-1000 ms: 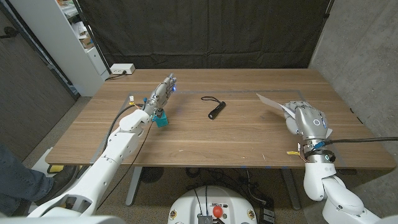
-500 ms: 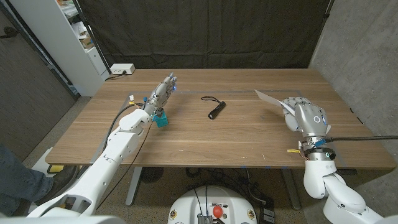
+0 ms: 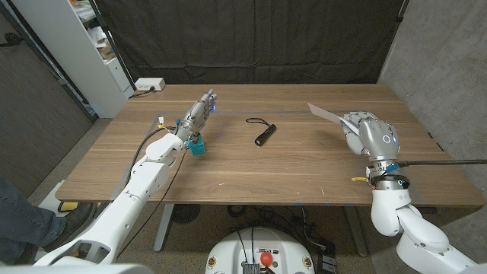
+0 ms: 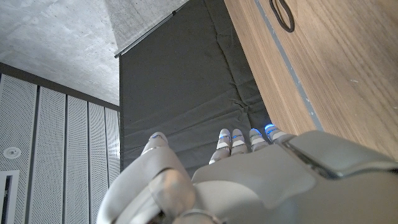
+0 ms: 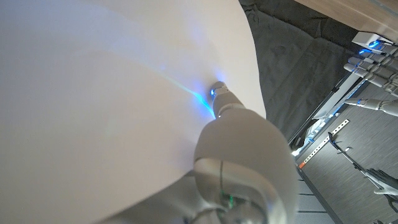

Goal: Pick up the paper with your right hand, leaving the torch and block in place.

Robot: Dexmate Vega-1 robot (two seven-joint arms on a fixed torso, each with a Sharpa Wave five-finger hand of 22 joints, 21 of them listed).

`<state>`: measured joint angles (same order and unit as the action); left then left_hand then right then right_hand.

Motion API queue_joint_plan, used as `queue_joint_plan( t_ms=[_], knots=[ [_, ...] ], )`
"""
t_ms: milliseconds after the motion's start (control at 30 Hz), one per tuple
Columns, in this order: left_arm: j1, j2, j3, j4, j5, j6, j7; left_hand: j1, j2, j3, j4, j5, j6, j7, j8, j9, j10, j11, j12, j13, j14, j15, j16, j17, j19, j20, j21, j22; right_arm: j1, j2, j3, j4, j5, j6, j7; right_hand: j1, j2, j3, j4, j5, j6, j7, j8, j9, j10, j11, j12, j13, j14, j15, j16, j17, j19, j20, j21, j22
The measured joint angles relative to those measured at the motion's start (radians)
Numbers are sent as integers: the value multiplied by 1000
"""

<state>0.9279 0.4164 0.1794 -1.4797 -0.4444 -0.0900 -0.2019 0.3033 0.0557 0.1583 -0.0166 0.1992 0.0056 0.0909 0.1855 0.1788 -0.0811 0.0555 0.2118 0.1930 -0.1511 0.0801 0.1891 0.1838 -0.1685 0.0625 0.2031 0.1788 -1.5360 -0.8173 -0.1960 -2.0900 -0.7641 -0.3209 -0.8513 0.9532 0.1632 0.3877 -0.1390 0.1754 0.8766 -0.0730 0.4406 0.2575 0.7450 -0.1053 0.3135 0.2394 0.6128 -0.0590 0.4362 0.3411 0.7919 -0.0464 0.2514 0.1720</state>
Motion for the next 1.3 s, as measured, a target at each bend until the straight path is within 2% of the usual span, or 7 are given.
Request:
queue_joint_plan(
  t_ms=[767,1300],
  knots=[
    [7,0,3,-18,3,9,16,0,0,0,0,0,0,0,0,0,0,0,0,0,0,0,0,-3,0,0,0,0,49,17,23,16,-1,96,27,6,-5,0,0,0,4,7,0,1,0,0,0,5,0,0,-5,0,0,0,-8,0],
    [11,0,2,-17,3,9,18,0,0,0,0,0,0,0,0,0,0,0,0,0,0,0,0,-3,0,0,0,0,116,40,-7,46,-12,157,28,9,-3,-3,3,-3,4,7,5,-4,0,0,-8,5,0,0,-8,0,0,0,-8,0]
  ],
)
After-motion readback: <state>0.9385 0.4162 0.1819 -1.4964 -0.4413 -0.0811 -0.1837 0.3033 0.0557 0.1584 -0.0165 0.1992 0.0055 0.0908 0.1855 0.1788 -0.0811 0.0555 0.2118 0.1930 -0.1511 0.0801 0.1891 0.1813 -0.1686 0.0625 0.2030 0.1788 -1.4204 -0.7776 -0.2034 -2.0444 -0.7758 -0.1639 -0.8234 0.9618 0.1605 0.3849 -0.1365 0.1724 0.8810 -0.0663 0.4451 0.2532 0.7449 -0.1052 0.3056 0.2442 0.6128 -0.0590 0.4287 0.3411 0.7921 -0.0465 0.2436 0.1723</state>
